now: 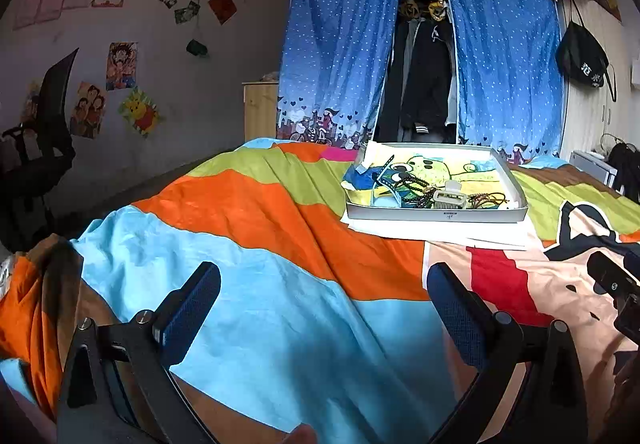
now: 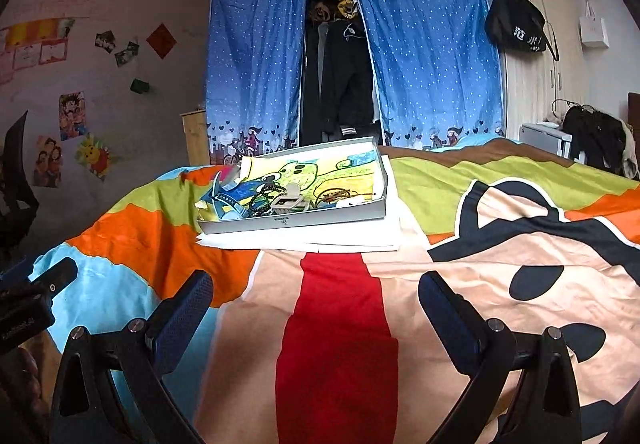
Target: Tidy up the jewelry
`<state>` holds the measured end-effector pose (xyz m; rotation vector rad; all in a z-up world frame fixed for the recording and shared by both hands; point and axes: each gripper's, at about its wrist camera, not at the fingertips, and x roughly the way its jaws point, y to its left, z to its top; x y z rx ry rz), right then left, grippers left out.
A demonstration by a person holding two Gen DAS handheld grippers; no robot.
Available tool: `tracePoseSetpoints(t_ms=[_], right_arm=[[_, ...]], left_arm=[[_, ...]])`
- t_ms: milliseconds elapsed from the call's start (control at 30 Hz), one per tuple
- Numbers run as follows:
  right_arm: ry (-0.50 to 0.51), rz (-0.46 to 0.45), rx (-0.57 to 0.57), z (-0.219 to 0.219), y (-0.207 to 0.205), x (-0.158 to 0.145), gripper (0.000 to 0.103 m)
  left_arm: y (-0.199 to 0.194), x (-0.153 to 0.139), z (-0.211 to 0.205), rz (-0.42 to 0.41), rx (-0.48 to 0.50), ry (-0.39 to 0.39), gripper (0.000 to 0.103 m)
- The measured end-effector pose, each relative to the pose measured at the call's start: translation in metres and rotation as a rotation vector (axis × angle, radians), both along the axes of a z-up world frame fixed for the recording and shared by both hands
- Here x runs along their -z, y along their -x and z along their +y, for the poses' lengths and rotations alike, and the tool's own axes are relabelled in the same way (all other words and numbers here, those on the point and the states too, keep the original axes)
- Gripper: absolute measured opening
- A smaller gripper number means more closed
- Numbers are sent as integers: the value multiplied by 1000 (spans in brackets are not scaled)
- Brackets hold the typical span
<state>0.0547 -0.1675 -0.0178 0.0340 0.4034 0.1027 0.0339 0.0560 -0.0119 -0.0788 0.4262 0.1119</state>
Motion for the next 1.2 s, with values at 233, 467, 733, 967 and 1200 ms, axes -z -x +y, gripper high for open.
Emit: tracePoseSetpoints(t_ms=[233,467,733,967,1200], right_arm=[[9,-4,2,2,0,-1,103],[12,-2,-3,3,0,0,103],[14,2,-9,4,1,2,103],[17,4,-10,4,1,3,103],[17,7,-7,4,3,6,103]], left_arm=[[0,-1,2,9,-1,19,101],[1,-3,1,7,0,12,101],[1,-3,0,7,2,10,101],[0,-1,0,9,6,7,101],[0,-1,0,10,9,5,101]])
